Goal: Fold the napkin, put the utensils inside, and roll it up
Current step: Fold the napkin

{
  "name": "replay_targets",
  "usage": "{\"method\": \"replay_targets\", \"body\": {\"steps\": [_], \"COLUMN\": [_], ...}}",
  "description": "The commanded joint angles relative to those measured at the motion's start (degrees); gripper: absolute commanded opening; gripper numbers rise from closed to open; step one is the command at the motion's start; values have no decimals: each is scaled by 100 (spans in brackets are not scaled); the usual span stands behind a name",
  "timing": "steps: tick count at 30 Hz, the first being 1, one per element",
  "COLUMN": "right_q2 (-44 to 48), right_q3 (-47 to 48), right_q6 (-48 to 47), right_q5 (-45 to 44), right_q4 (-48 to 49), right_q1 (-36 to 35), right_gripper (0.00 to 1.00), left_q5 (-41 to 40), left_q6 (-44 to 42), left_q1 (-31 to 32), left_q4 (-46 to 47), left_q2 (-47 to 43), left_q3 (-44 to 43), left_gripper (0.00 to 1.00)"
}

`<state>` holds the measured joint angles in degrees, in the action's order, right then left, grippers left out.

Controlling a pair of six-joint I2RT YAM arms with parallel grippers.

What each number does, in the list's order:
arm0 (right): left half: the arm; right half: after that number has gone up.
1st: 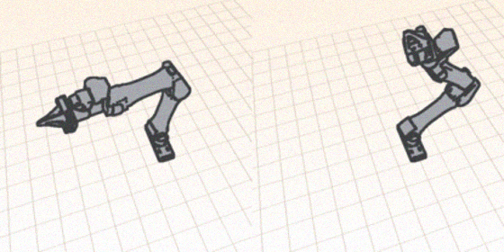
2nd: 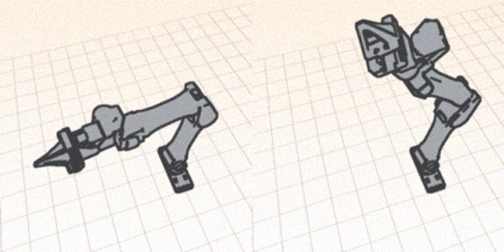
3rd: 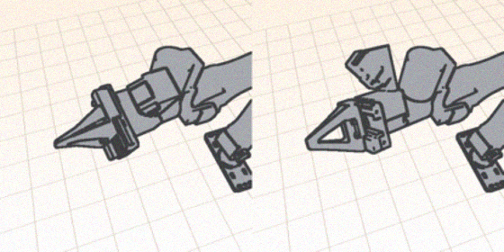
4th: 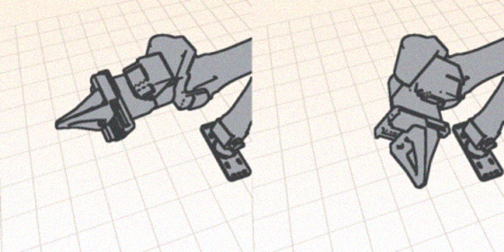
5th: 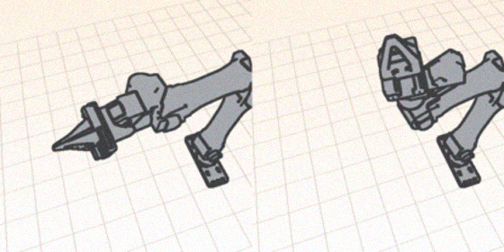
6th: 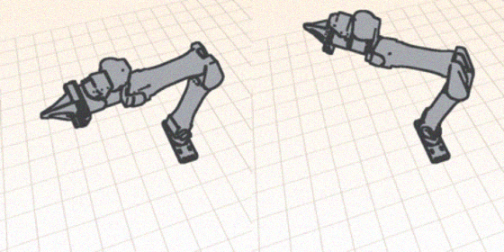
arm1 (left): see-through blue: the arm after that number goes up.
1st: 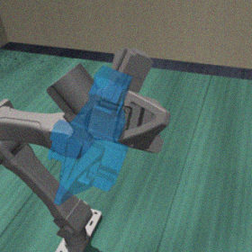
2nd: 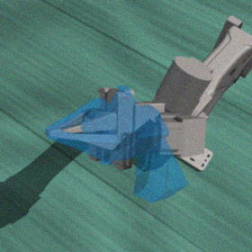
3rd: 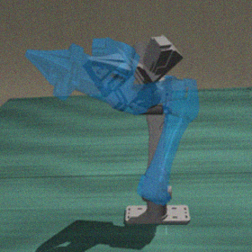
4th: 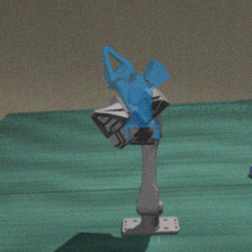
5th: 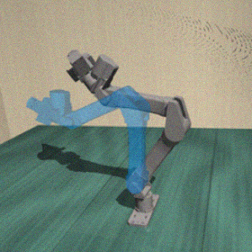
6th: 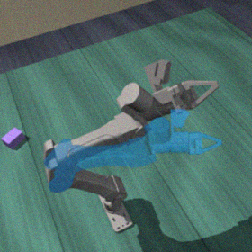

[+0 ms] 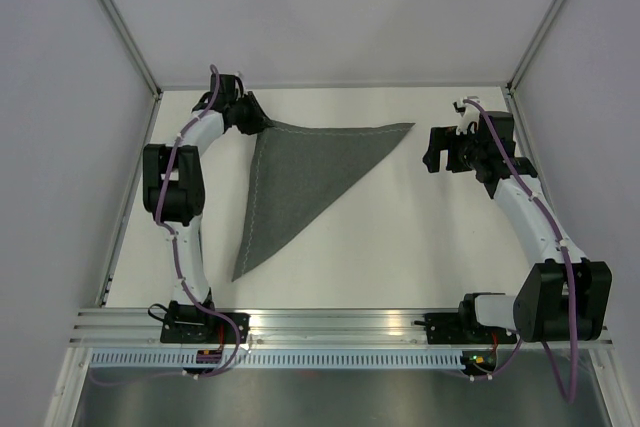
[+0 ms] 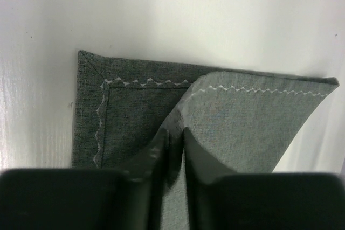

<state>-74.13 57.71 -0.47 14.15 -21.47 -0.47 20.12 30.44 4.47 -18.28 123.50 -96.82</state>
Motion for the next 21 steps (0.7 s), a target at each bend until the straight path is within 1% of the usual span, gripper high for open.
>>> {"method": "replay_targets", "body": {"steps": [1,3,4,6,7,9,10,14,15,16,17,19,20,21], "right_q2": [-23,-23,-23,-23,-14,12,12,-5,-14,-23,-31,-49,-75,-84], "right_q3": [170,170,170,179,179,179,179,170,170,170,170,170,170,179], "right_q6": [-50,-50,-41,-23,-23,3,12,29,29,29,29,188,179,188], "right_q5": [-88,-71,-62,-36,-35,8,69,237,263,307,377,465,587,606], "right_q4": [3,3,12,-6,-15,-6,-6,-32,-41,-50,-67,-94,-120,-138], "right_q1": [3,12,12,12,3,12,3,3,12,12,12,3,12,12], "right_gripper": [98,98,98,98,98,98,98,98,98,98,98,98,98,98], "left_q5": [116,1,-112,-297,-568,-938,-1357,-2335,-2642,-2827,-2977,-3390,-3496,-3671], "left_q6": [-99,-126,-143,-152,-152,-143,-91,155,199,269,270,209,200,173], "left_q1": [-34,-51,-60,-78,-69,-69,-78,-78,-78,-78,-87,-121,-148,-183], "left_q4": [-70,-88,-96,-97,-96,-88,-62,-105,-123,-175,-263,-719,-894,-1149], "left_q2": [69,42,8,-150,-238,-640,-826,-1766,-2021,-2423,-2645,-3075,-3191,-3305], "left_q3": [-215,-215,-198,-136,-5,206,485,1356,1785,1998,2174,2553,2658,2946], "left_gripper": [34,46,56,63,70,75,77,80,81,81,82,82,82,83]}}
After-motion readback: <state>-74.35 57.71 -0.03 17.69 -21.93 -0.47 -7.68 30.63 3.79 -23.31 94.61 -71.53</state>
